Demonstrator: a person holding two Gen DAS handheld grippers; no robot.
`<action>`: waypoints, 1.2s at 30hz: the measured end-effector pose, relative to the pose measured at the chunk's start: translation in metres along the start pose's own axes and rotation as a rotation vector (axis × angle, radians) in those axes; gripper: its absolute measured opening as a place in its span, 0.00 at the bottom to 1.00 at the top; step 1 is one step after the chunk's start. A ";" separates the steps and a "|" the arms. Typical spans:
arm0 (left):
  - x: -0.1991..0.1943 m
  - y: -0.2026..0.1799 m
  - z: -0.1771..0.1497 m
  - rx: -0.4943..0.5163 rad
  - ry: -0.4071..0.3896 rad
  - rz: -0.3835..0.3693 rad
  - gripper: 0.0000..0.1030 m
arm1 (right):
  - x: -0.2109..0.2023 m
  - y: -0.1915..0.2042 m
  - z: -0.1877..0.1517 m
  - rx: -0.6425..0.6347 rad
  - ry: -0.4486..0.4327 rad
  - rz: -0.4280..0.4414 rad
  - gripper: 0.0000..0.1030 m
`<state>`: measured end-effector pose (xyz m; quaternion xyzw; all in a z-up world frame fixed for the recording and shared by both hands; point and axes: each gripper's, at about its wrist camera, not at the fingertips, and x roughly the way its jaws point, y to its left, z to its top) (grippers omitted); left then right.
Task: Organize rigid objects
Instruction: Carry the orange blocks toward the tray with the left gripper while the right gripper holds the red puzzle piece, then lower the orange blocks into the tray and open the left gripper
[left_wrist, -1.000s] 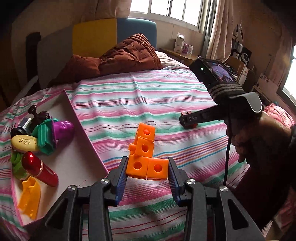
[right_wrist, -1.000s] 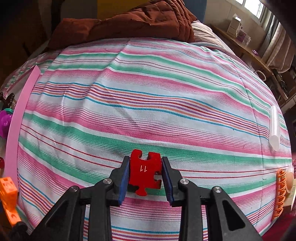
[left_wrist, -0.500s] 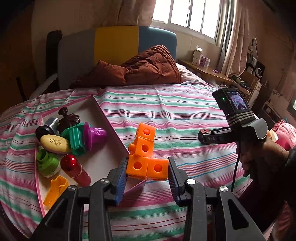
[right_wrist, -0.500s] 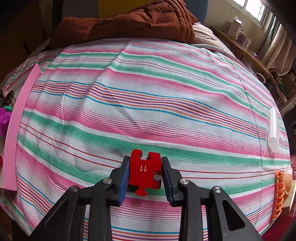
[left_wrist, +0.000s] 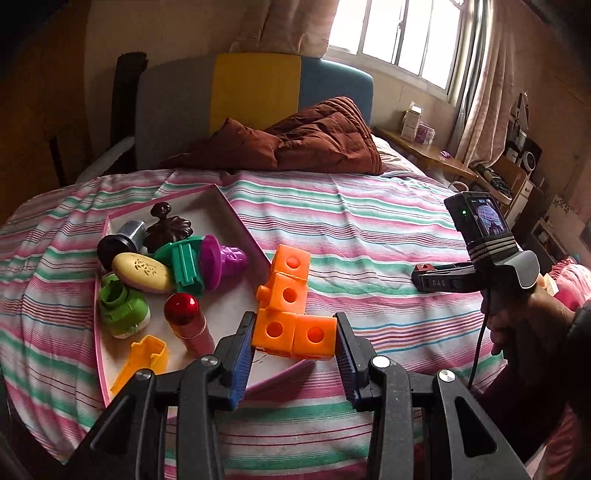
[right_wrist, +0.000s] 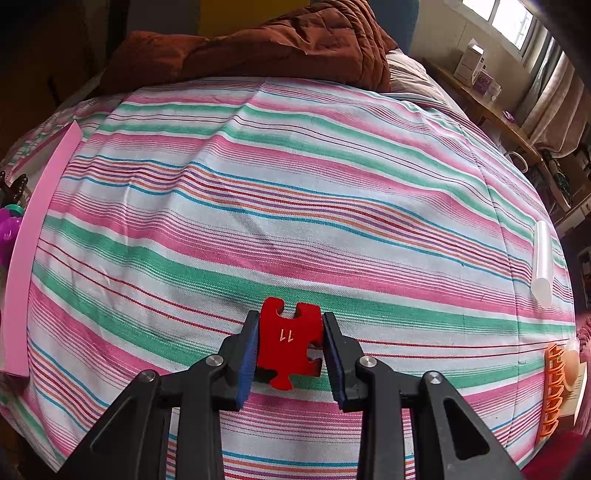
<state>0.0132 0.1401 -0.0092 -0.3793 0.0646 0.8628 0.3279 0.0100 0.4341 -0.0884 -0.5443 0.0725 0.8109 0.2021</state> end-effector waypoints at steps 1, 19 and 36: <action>0.000 0.002 -0.001 -0.005 0.001 0.002 0.40 | 0.000 0.000 0.000 -0.001 0.000 -0.001 0.31; 0.005 0.092 -0.020 -0.261 0.066 0.071 0.40 | -0.003 0.004 0.000 -0.012 -0.005 -0.014 0.31; 0.056 0.066 0.015 -0.253 0.107 -0.031 0.40 | -0.002 0.005 0.000 -0.025 -0.006 -0.025 0.31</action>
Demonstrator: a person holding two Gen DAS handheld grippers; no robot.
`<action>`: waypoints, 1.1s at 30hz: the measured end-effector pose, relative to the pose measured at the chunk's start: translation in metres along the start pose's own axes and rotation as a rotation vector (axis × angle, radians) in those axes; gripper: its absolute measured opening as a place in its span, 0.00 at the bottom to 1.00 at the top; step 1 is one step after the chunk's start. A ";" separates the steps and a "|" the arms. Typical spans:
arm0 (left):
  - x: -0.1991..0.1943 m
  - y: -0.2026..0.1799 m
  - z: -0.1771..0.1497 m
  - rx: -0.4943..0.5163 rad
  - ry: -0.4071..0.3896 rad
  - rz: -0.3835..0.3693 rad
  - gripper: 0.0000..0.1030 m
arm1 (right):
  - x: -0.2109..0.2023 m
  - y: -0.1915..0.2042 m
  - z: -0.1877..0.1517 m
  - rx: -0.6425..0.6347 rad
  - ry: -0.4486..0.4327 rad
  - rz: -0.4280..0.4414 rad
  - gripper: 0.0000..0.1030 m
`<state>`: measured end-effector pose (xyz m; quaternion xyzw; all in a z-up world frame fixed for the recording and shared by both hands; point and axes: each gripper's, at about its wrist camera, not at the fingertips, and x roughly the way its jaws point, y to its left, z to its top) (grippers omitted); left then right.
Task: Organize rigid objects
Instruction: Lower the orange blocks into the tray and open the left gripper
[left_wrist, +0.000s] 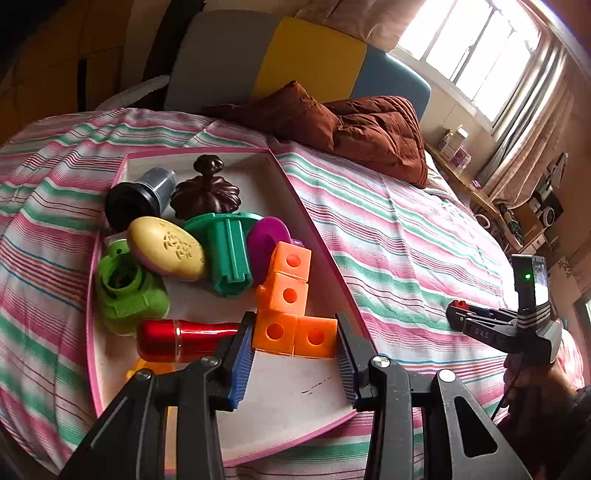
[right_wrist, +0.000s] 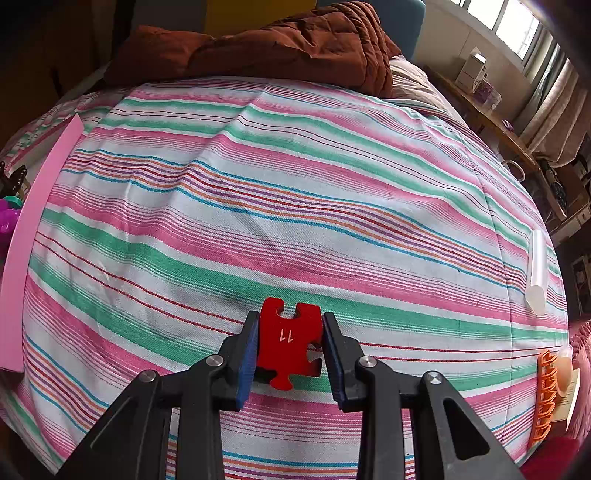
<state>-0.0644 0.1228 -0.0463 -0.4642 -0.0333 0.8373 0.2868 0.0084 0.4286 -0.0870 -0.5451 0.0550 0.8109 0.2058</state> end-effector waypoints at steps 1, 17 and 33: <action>0.004 0.000 0.000 -0.007 0.013 -0.003 0.40 | 0.000 0.000 0.000 0.000 0.000 0.000 0.31; -0.015 0.002 -0.015 0.044 -0.046 0.080 0.50 | -0.001 0.003 -0.001 -0.009 -0.004 -0.011 0.31; -0.062 0.036 -0.026 0.008 -0.130 0.241 0.54 | -0.009 0.011 -0.004 -0.012 -0.002 0.054 0.31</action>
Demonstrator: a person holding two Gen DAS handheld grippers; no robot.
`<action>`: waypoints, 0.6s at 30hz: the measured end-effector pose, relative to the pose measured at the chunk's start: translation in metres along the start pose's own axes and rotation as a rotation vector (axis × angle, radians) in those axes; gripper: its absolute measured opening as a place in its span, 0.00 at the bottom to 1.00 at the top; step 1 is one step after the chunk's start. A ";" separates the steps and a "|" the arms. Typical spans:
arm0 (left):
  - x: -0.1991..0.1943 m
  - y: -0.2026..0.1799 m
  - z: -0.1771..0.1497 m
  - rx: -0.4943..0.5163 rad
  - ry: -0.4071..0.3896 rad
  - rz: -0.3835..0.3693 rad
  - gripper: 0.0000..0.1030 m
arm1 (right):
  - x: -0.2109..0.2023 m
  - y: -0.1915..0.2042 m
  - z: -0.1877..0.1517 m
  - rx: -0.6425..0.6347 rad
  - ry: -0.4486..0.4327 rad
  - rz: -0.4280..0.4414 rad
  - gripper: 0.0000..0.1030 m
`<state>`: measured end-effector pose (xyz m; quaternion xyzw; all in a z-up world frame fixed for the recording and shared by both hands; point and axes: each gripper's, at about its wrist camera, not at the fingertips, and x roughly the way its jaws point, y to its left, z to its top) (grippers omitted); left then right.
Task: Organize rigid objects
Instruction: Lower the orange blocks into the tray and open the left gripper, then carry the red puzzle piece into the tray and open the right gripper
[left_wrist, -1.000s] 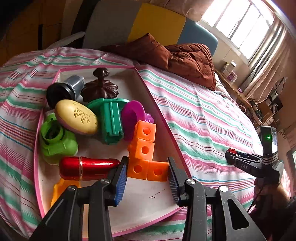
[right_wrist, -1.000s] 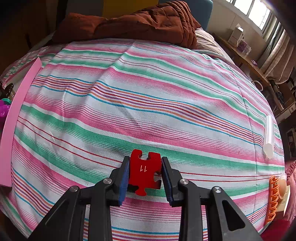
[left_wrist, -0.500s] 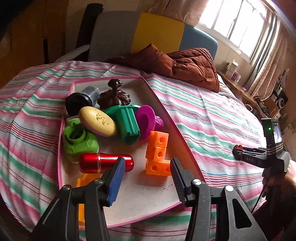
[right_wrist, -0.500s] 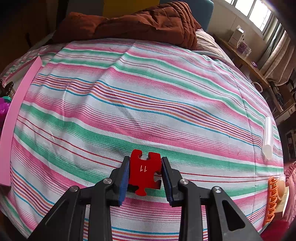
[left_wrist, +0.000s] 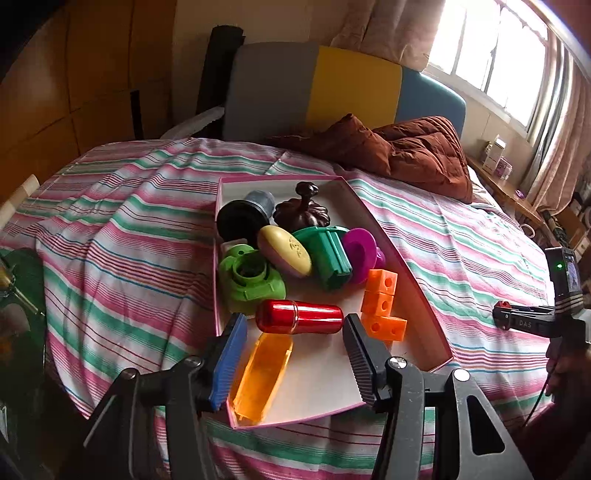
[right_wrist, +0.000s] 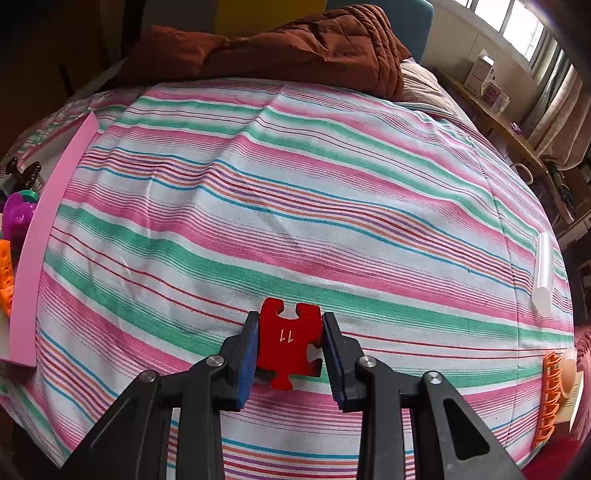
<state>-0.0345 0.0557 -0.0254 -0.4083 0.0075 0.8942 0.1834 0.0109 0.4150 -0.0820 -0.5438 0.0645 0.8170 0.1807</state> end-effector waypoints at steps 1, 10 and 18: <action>-0.001 0.002 0.000 -0.003 -0.001 0.004 0.54 | -0.001 0.001 -0.001 0.003 0.003 0.021 0.31; -0.003 0.016 -0.006 -0.033 0.003 0.030 0.57 | -0.024 0.054 -0.002 -0.044 -0.028 0.186 0.31; -0.005 0.028 -0.009 -0.063 0.001 0.046 0.61 | -0.078 0.131 0.019 -0.171 -0.181 0.362 0.31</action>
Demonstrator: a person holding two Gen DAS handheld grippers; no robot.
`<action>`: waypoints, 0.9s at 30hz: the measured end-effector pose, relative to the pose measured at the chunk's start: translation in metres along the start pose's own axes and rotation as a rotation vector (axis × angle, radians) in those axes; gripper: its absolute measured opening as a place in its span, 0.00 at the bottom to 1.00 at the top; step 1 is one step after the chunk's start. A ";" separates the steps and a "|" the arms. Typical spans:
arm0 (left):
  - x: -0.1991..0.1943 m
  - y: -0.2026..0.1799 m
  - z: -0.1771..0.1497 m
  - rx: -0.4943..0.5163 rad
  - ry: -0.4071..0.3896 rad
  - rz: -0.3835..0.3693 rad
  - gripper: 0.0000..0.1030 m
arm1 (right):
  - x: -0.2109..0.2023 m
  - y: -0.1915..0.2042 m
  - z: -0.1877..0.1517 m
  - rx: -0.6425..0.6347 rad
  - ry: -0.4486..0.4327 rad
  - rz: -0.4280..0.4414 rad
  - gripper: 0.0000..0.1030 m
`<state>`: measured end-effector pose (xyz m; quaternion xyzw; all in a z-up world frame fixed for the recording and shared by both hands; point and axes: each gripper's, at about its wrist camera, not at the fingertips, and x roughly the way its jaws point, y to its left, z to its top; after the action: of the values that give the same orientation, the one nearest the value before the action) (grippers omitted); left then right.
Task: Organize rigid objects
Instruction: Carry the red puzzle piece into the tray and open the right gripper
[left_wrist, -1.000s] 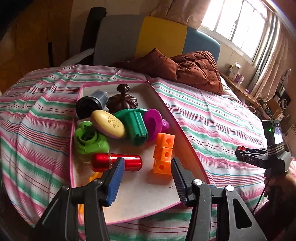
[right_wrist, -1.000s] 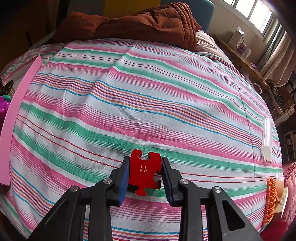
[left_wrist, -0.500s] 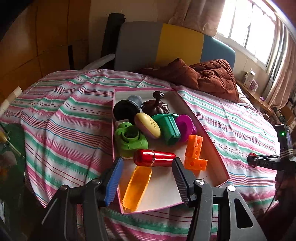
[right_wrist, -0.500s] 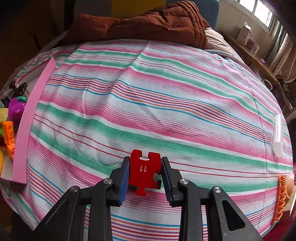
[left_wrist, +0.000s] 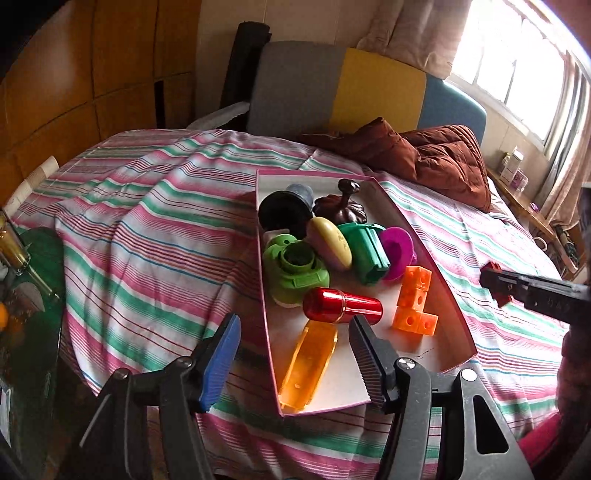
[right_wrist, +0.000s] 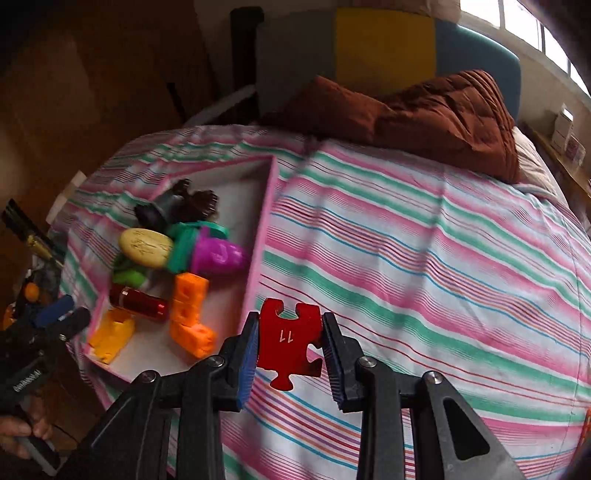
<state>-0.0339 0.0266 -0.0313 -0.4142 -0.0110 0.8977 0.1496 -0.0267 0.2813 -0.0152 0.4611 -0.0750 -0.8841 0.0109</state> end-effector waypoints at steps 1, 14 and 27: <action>-0.001 0.002 0.000 -0.005 -0.002 0.005 0.61 | 0.000 0.012 0.005 -0.019 -0.015 0.026 0.31; -0.004 0.036 -0.002 -0.077 -0.007 0.072 0.70 | 0.069 0.102 0.030 -0.172 0.084 0.124 0.31; -0.010 0.032 0.001 -0.073 -0.033 0.107 0.88 | 0.070 0.089 0.015 -0.084 0.076 0.103 0.37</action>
<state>-0.0371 -0.0070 -0.0274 -0.4045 -0.0239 0.9102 0.0862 -0.0838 0.1891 -0.0505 0.4892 -0.0608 -0.8665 0.0787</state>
